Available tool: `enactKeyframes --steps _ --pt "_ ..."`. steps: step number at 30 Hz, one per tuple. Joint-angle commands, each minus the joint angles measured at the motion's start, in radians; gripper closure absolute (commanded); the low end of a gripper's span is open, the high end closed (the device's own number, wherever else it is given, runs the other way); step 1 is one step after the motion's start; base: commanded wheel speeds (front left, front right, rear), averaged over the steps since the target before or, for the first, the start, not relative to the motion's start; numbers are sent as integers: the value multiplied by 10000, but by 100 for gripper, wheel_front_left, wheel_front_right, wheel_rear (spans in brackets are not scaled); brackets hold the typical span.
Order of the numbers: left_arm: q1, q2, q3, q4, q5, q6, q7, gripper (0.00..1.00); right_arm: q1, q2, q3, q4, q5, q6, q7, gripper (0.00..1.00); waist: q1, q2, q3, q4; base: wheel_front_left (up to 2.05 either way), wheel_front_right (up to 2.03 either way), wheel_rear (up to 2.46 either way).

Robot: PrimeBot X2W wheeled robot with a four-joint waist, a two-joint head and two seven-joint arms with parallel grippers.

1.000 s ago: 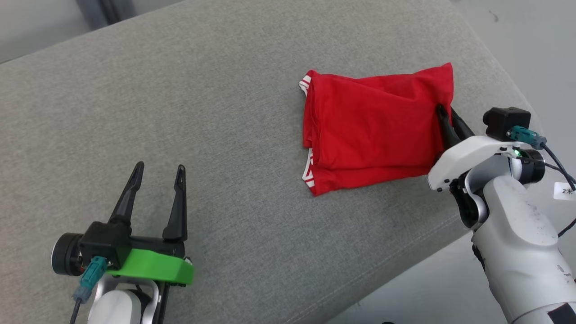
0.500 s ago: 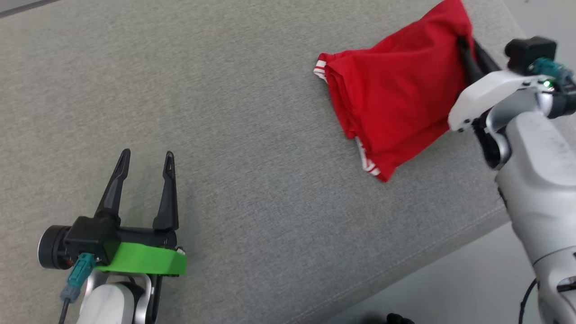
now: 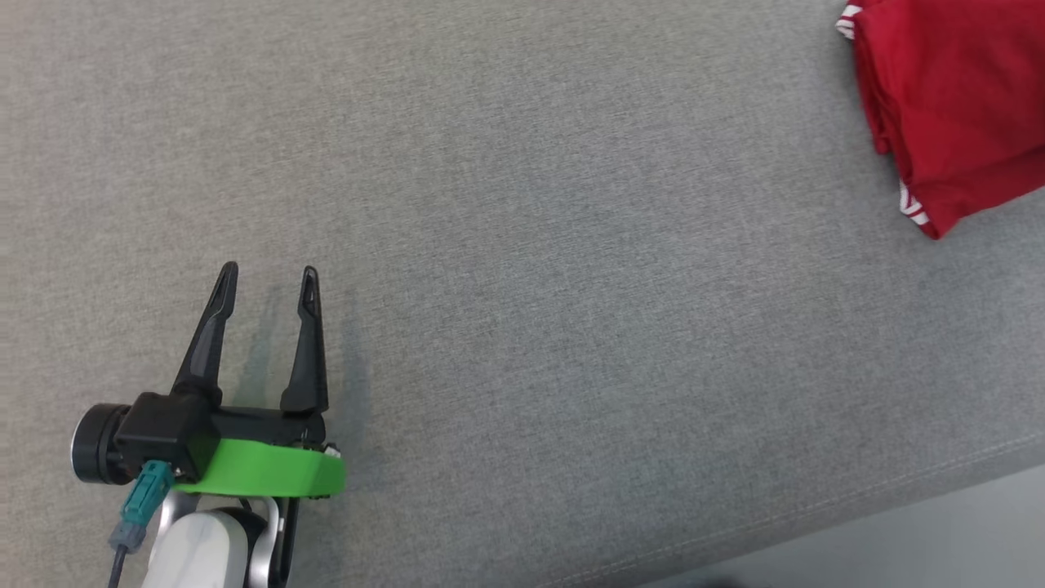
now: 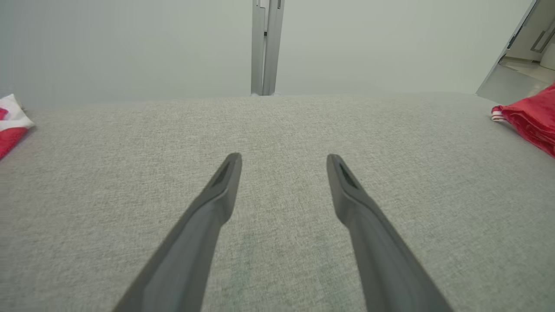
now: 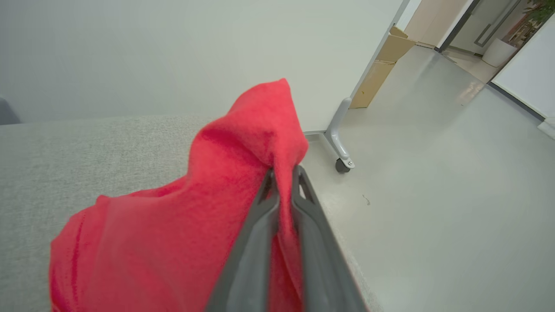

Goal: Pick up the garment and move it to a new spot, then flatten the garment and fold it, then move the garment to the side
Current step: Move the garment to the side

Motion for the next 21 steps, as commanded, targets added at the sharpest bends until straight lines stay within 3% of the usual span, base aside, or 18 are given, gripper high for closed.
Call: enactKeyframes --steps 1,2,3,4,7,11,21 --pt "-126 23 -22 -46 -26 26 -53 0 -116 -172 -151 143 -231 -15 -91 100 -1 0 230 344 0 0 0" --pt "-142 30 -29 -45 -34 27 -65 0 -151 -244 -260 254 -359 -16 -167 100 -1 0 253 376 0 0 0" --pt "-160 31 -39 -43 -39 30 -70 0 -195 -310 -358 305 -471 -16 -312 67 -1 0 273 398 0 0 0" --pt "-179 36 -48 -32 -40 38 -78 0 -229 -365 -489 294 -663 -16 -641 0 -1 0 288 415 0 0 0" --pt "-209 33 -92 22 -26 46 -90 0 -167 -343 -1034 330 -1160 -16 -1123 0 -1 0 280 431 0 0 0" --pt "-223 30 -105 135 -52 81 -99 0 -189 196 -1345 279 -1653 -15 -1339 0 -1 0 137 387 0 0 0" --pt "-82 -139 53 633 -408 176 -232 0 48 1431 -281 -299 -1608 -15 -1482 0 -1 0 -835 371 0 0 0"
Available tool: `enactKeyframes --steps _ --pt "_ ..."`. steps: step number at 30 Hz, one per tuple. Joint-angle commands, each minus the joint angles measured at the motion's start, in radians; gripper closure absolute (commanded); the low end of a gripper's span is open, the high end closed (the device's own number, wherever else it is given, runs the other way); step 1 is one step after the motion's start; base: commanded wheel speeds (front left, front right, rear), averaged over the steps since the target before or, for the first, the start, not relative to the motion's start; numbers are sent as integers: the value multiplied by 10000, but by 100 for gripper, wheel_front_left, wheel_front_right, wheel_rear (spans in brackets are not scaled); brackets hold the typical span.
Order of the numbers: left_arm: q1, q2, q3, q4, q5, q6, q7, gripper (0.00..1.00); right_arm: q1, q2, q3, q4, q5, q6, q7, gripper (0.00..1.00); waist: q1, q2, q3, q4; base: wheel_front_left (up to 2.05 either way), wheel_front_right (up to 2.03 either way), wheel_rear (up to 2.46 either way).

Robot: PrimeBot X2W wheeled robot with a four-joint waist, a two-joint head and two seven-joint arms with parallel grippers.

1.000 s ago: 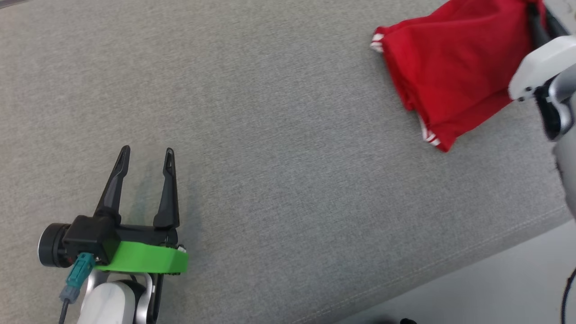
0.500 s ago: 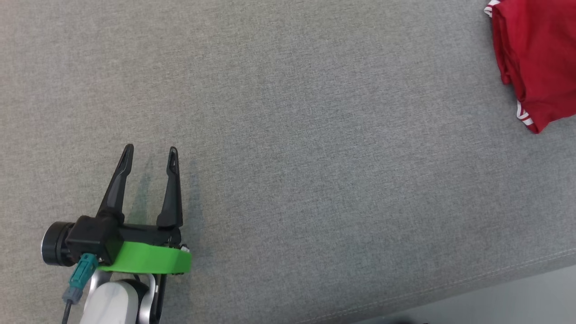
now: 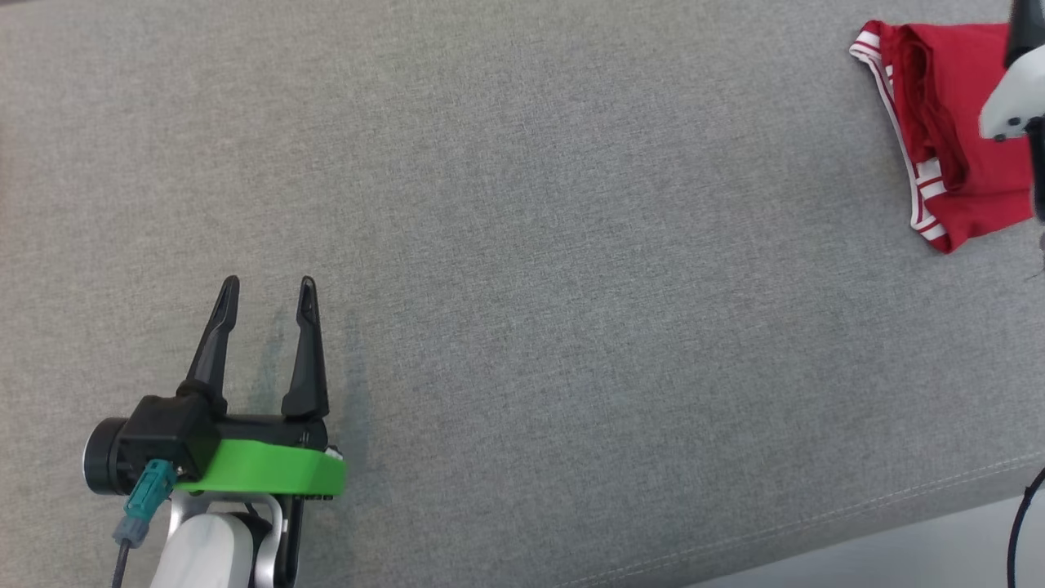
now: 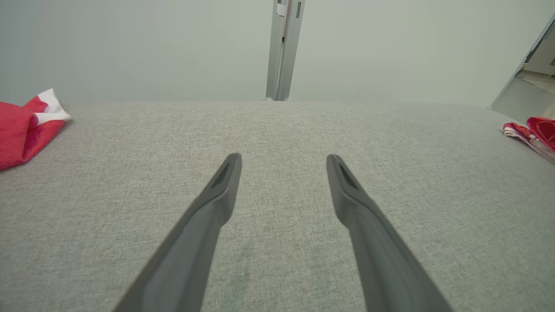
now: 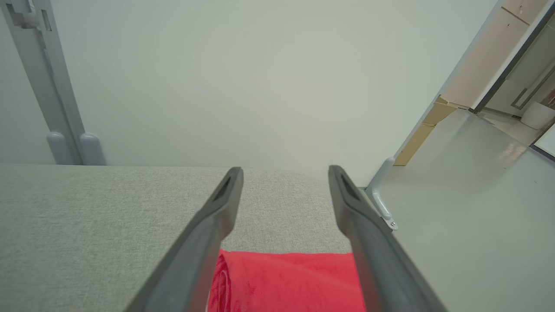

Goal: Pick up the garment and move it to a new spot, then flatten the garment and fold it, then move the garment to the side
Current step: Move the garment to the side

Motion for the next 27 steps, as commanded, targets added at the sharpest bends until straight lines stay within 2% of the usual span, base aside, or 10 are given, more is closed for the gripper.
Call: enactKeyframes --steps 1,8,14,21,27 --pt "25 -20 91 88 -84 98 -75 0 275 171 268 -96 114 -15 -62 0 0 0 -474 54 0 0 0" --pt "423 -171 599 864 -444 275 -250 0 1157 941 1794 -562 984 -15 -61 0 0 0 -1701 307 0 0 0" --pt "994 -379 1040 1320 -648 403 -321 0 2617 1315 2500 -1471 1949 -15 -68 0 0 0 -2709 663 0 0 0" --pt "1935 -668 1467 1354 -520 333 -327 0 5080 1768 2358 -3413 2364 -15 -68 0 0 0 -3499 1062 0 0 0" --pt "2689 -846 1631 1258 -473 321 -328 0 7261 2617 1881 -4972 2042 -15 -71 0 0 0 -4046 1270 0 0 0"
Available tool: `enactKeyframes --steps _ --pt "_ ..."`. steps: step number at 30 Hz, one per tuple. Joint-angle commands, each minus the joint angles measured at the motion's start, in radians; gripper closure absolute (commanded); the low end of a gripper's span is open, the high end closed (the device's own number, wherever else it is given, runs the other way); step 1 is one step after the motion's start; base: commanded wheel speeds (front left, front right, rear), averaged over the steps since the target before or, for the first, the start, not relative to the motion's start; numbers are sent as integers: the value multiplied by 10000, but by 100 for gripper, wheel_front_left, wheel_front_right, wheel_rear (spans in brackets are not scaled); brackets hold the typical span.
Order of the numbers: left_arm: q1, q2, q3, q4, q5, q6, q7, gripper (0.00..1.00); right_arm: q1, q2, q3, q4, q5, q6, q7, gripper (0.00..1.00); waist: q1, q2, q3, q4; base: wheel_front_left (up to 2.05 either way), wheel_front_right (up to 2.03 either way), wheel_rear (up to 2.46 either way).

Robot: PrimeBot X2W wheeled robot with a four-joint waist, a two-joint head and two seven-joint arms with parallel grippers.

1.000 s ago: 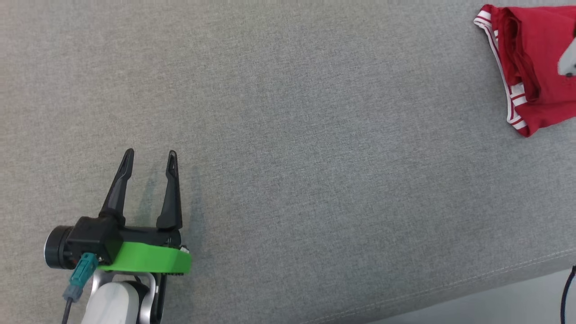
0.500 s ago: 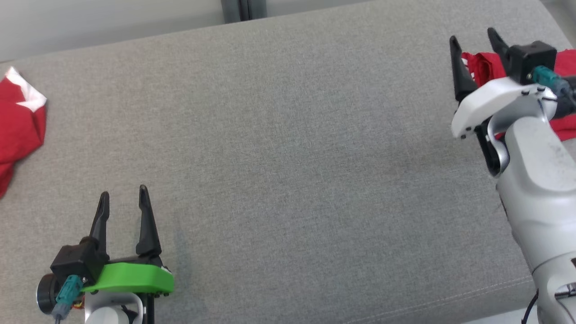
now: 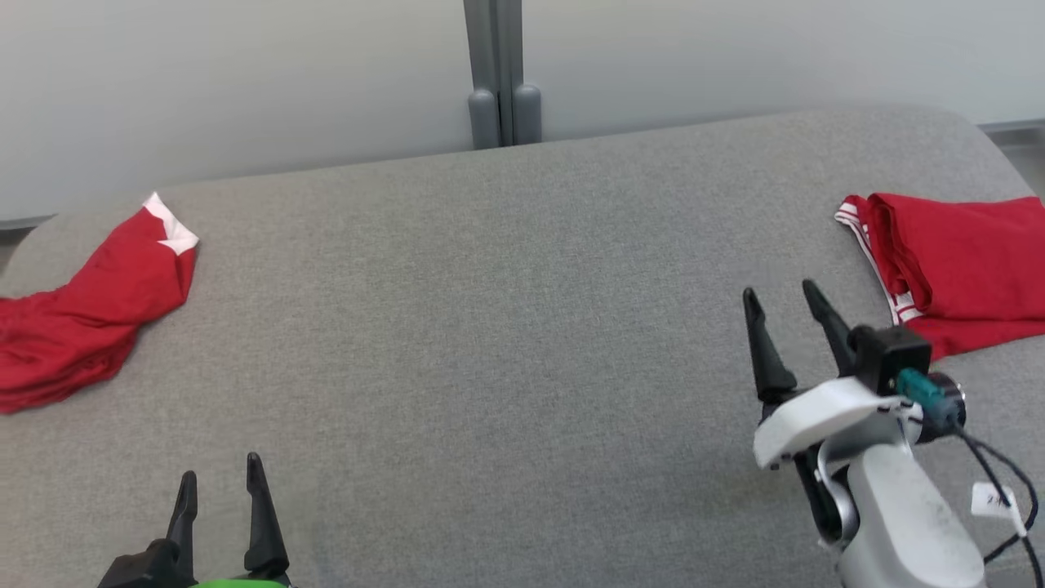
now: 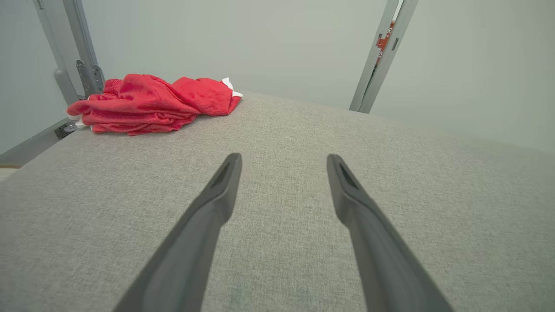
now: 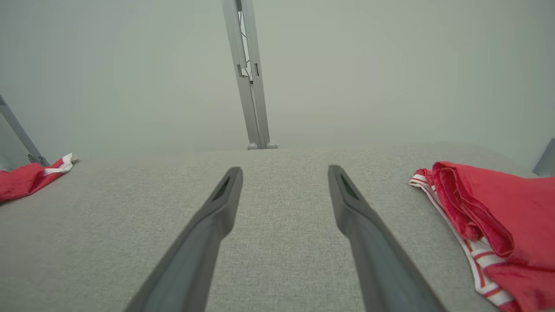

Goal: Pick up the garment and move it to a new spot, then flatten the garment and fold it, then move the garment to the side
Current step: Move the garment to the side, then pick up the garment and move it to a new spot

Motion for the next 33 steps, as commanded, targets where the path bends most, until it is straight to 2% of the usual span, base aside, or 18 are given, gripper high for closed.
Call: enactKeyframes --steps 1,11,26,29,33 --pt "139 -26 88 -51 52 -61 -30 0 429 125 9 -307 -109 -15 -27 0 0 0 -457 343 0 0 0" --pt "501 -98 -15 -126 170 -129 -30 0 2046 428 336 -1309 349 -15 93 0 0 0 -699 468 0 0 0" --pt "365 -126 -48 -47 227 -202 -31 0 2242 430 478 -1433 369 -15 246 0 0 0 -602 493 0 0 0" --pt "288 -129 -28 -37 256 -204 -31 0 2223 433 565 -1459 346 -15 265 0 0 0 -575 651 0 0 0" --pt "167 -129 -54 -53 322 -240 -31 0 2224 431 590 -1493 304 -15 267 0 0 0 -543 1202 0 0 0"
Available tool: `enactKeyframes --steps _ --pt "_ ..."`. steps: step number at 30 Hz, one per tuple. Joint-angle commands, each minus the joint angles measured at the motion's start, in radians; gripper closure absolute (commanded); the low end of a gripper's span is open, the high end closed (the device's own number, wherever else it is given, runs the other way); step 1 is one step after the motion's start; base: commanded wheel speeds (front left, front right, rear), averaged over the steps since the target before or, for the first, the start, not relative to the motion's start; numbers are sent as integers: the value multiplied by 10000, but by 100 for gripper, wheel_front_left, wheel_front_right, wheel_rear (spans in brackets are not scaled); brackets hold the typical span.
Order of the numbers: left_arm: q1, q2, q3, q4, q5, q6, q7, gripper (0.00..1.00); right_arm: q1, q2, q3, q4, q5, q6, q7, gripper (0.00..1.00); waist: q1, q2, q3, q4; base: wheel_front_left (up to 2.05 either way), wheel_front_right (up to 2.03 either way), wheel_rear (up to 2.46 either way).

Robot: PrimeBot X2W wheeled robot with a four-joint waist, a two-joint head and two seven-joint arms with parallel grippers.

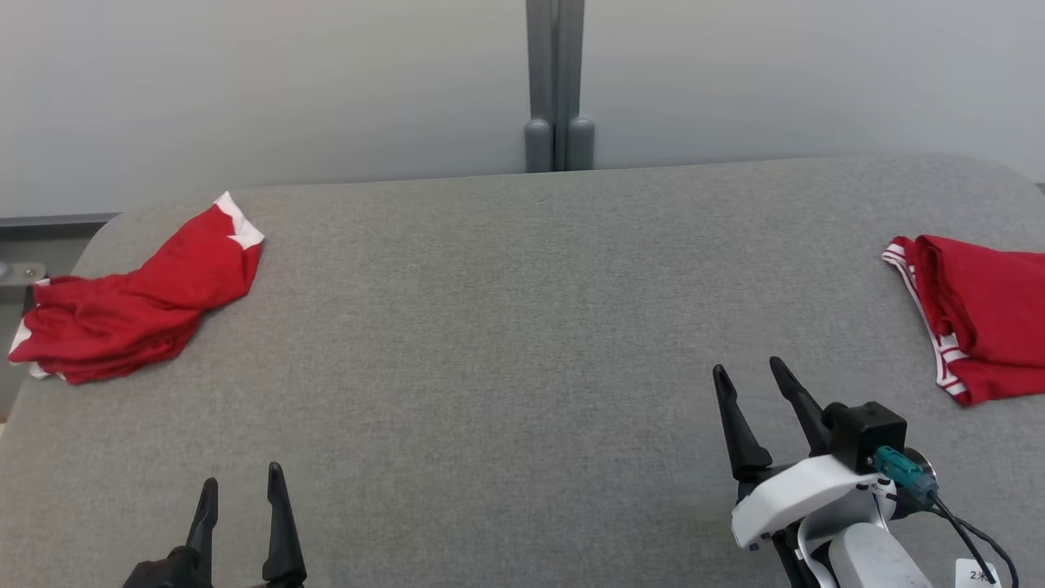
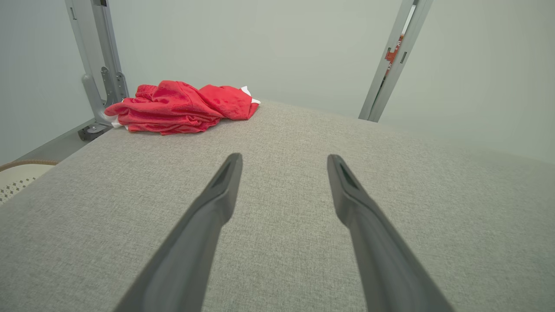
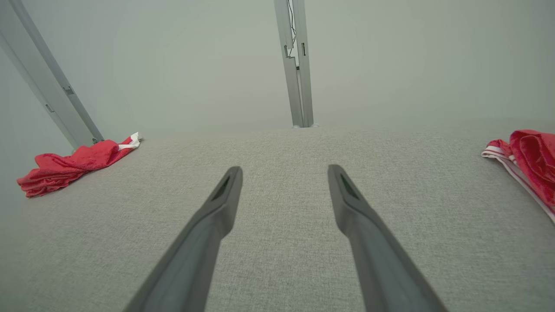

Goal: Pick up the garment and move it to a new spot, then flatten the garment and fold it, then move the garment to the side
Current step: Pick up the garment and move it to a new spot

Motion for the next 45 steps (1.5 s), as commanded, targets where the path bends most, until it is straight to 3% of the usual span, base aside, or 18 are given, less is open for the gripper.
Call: enactKeyframes --steps 1,11,17,24,32,37,45 --pt "-162 22 9 -1 70 -45 -31 0 137 -13 -11 -49 -61 -15 11 0 0 0 32 575 0 0 0" --pt "-61 236 183 -136 127 51 -20 0 97 -17 308 57 210 -15 -67 0 0 0 90 2814 0 0 0" --pt "120 310 291 -259 39 123 -18 0 -12 -20 489 176 338 -15 -117 0 0 0 94 3752 0 0 0" --pt "248 307 379 -398 -116 178 -19 0 -227 -23 724 248 277 -15 -139 0 0 0 305 4092 0 0 0" --pt "-33 232 609 -679 -305 291 -19 0 -697 -31 669 -207 -289 -15 86 0 0 0 1132 3774 0 0 0" --pt "-1047 1145 1207 -1096 -90 234 -17 0 -1071 -29 278 -966 -1073 -15 540 0 0 0 1993 3373 0 0 0" --pt "-4666 3782 1642 -962 340 -380 1389 0 -1561 -167 -168 -2902 -2089 -15 1604 0 0 0 3648 2525 0 0 0"
